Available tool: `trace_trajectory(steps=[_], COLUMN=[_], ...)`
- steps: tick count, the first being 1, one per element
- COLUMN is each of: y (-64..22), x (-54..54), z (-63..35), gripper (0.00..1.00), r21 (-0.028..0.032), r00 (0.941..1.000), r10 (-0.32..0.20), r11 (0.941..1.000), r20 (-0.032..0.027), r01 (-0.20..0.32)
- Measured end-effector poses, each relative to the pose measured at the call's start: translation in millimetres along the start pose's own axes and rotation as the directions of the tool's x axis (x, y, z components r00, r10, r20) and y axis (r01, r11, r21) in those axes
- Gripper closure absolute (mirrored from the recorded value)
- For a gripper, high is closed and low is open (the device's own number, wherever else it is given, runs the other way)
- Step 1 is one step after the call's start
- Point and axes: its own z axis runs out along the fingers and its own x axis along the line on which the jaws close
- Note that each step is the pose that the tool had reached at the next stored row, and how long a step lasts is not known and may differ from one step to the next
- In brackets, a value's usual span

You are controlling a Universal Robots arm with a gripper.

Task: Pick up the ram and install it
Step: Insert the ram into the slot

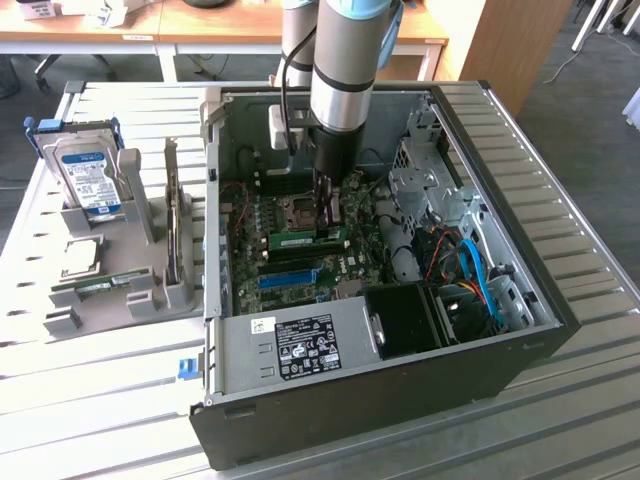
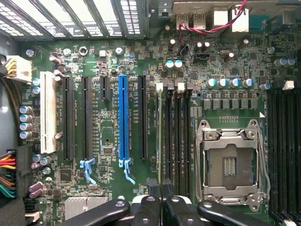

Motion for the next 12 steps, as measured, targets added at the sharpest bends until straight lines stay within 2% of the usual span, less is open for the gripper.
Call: trace_trajectory(steps=[12], y=[0.0], x=[0.0], z=[0.0], gripper=[0.88], r21=[0.0000], r00=[0.9998], r10=[-0.018], r11=[0.9998], r20=[-0.0004], r01=[0.018])
